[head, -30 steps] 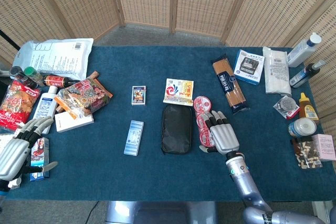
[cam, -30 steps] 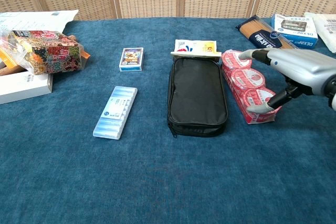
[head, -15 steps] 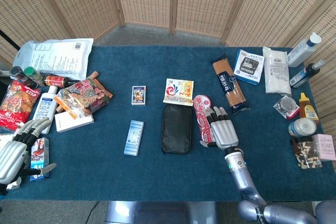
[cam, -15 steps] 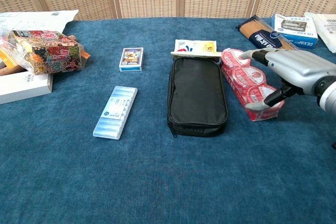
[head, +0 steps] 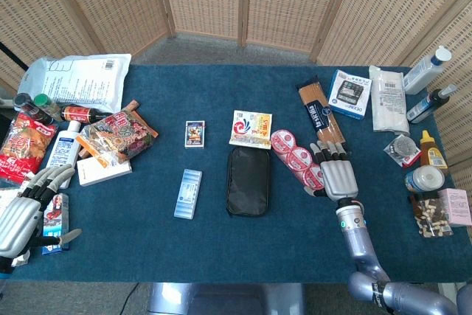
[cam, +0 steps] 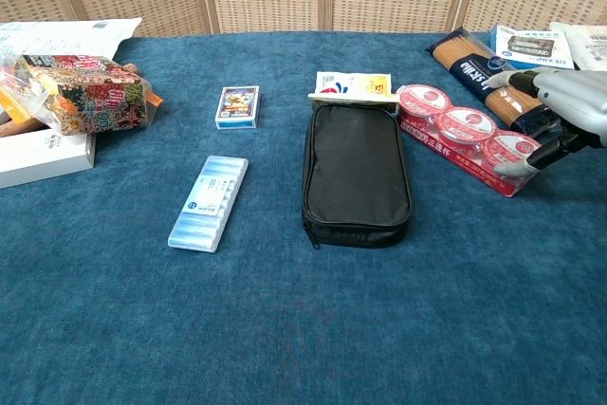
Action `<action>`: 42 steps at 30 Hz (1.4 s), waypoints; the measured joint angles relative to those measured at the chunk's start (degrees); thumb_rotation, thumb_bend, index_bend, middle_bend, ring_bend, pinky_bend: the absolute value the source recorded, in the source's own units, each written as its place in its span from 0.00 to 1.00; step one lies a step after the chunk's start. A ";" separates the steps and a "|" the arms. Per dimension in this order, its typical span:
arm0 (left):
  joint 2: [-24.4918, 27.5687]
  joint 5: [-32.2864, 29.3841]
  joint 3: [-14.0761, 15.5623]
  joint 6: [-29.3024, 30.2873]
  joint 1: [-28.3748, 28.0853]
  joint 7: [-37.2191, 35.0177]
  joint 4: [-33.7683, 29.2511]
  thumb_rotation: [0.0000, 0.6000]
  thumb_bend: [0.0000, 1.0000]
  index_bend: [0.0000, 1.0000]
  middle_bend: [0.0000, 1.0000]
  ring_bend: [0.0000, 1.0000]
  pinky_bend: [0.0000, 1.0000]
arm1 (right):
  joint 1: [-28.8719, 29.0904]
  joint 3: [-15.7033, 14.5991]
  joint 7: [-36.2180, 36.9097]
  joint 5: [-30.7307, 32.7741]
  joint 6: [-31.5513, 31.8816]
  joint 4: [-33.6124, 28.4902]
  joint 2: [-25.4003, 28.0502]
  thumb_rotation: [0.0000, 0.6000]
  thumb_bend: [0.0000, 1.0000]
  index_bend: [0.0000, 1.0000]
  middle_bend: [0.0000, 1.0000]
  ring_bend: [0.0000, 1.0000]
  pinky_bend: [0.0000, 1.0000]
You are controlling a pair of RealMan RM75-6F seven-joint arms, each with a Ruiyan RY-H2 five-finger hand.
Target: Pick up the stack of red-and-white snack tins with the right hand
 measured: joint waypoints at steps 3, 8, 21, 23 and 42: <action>-0.13 0.12 -0.04 -0.18 -0.21 -0.08 0.10 1.00 0.04 0.04 0.00 0.00 0.00 | 0.29 0.04 -0.73 1.14 -0.94 -2.40 0.40 0.78 0.17 0.00 0.00 0.00 0.00; 0.18 0.00 0.04 0.27 0.09 -0.25 0.31 1.00 0.05 0.04 0.00 0.00 0.00 | 2.05 0.73 -2.73 4.73 -3.67 -3.35 -0.07 0.76 0.17 0.00 0.00 0.00 0.00; 0.06 -0.25 0.35 1.26 0.86 -2.05 1.90 1.00 0.04 0.04 0.00 0.00 0.00 | 8.78 4.30 -6.73 15.93 -10.37 1.28 -2.77 0.79 0.17 0.00 0.00 0.00 0.00; 0.13 -0.20 0.34 1.42 0.92 -2.02 1.82 1.00 0.04 0.04 0.00 0.00 0.00 | 9.32 4.53 -6.51 16.79 -11.04 2.36 -3.06 0.85 0.17 0.00 0.01 0.03 0.05; 0.53 0.07 0.56 1.65 1.34 -0.63 0.64 1.00 0.04 0.04 0.00 0.00 0.00 | 7.40 3.44 9.70 7.52 -9.34 5.19 -2.51 1.00 0.19 0.29 0.87 1.00 1.00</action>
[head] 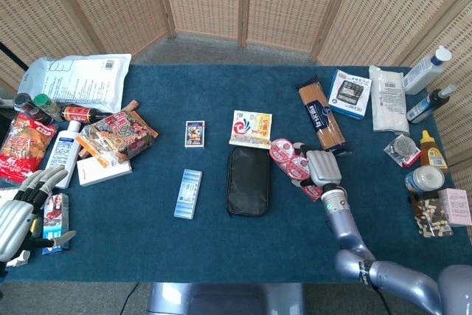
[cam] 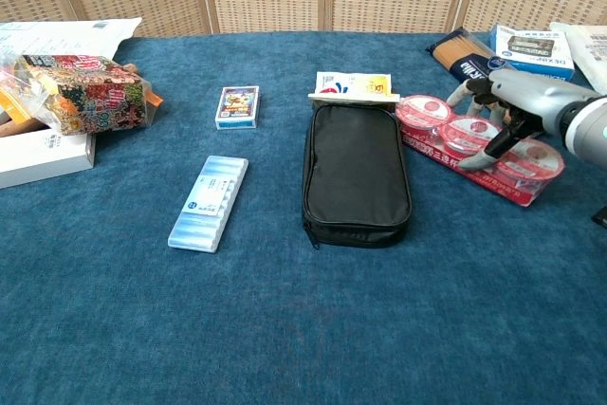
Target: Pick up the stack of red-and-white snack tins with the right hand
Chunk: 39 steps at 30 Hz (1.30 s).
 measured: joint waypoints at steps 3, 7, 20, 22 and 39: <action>-0.14 -0.02 0.02 -0.17 -0.04 -0.02 0.06 1.00 0.04 0.04 0.00 0.00 0.00 | -0.43 -0.09 -0.20 -0.48 0.85 -2.77 1.61 1.00 0.20 0.31 0.89 1.00 1.00; -0.33 0.15 0.04 -0.34 -0.15 -0.06 0.14 1.00 0.04 0.04 0.00 0.00 0.00 | -0.83 0.01 -1.17 -0.94 2.18 -7.66 4.35 1.00 0.19 0.32 0.91 1.00 1.00; -0.10 1.74 1.19 1.68 1.38 0.07 -0.15 1.00 0.05 0.04 0.00 0.00 0.00 | 1.56 6.19 -2.37 0.19 3.39 -24.23 14.77 1.00 0.19 0.33 0.91 1.00 1.00; -0.10 1.71 1.34 1.91 1.65 -0.19 0.11 1.00 0.05 0.04 0.00 0.00 0.00 | 2.75 8.04 -2.53 1.31 3.25 -26.45 16.28 1.00 0.19 0.33 0.91 1.00 1.00; -0.94 1.43 1.41 2.19 2.09 -1.24 1.43 1.00 0.04 0.04 0.00 0.00 0.00 | 12.43 14.73 -8.87 12.82 5.52 -36.15 23.01 1.00 0.19 0.33 0.91 1.00 1.00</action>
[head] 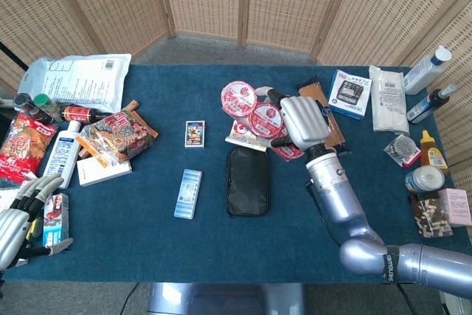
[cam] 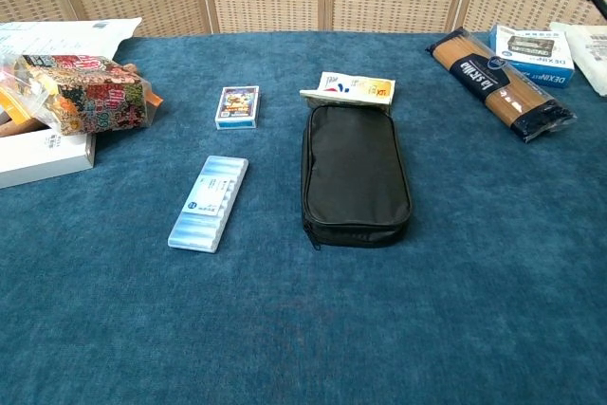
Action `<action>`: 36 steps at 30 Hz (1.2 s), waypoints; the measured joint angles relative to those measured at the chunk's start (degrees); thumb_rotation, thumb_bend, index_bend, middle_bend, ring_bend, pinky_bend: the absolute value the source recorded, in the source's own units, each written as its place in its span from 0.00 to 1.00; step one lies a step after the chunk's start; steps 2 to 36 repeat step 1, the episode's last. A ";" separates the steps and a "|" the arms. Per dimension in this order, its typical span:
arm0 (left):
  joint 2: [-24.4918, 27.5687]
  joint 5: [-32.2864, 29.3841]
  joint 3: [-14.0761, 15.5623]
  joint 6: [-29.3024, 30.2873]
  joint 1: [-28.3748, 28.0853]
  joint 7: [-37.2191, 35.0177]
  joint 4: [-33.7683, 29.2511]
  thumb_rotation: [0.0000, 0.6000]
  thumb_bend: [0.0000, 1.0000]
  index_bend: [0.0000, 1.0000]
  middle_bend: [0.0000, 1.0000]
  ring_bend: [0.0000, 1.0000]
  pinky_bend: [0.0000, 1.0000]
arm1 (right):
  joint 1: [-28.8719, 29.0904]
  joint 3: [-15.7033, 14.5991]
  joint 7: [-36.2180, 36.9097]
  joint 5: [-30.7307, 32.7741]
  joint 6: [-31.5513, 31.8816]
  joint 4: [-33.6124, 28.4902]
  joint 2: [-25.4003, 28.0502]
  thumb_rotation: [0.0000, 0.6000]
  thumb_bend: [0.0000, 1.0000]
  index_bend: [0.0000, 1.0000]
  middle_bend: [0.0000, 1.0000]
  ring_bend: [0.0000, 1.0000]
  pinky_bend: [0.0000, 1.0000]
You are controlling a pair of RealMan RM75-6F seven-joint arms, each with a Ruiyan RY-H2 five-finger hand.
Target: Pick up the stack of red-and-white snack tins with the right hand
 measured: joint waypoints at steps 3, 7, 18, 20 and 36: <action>0.05 0.02 -0.01 -0.03 -0.03 0.09 -0.10 1.00 0.04 0.04 0.00 0.00 0.00 | 0.08 -0.26 0.12 0.18 0.08 -0.04 0.10 1.00 0.19 0.33 0.91 1.00 1.00; 0.05 0.02 -0.01 -0.03 -0.03 0.09 -0.10 1.00 0.04 0.04 0.00 0.00 0.00 | 0.08 -0.26 0.12 0.18 0.08 -0.04 0.10 1.00 0.19 0.33 0.91 1.00 1.00; 0.05 0.02 -0.01 -0.03 -0.03 0.09 -0.10 1.00 0.04 0.04 0.00 0.00 0.00 | 0.08 -0.26 0.12 0.18 0.08 -0.04 0.10 1.00 0.19 0.33 0.91 1.00 1.00; 0.05 0.02 -0.01 -0.03 -0.03 0.09 -0.10 1.00 0.04 0.04 0.00 0.00 0.00 | 0.08 -0.26 0.12 0.18 0.08 -0.04 0.10 1.00 0.19 0.33 0.91 1.00 1.00; 0.05 0.02 -0.01 -0.03 -0.03 0.09 -0.10 1.00 0.04 0.04 0.00 0.00 0.00 | 0.08 -0.26 0.12 0.18 0.08 -0.04 0.10 1.00 0.19 0.33 0.91 1.00 1.00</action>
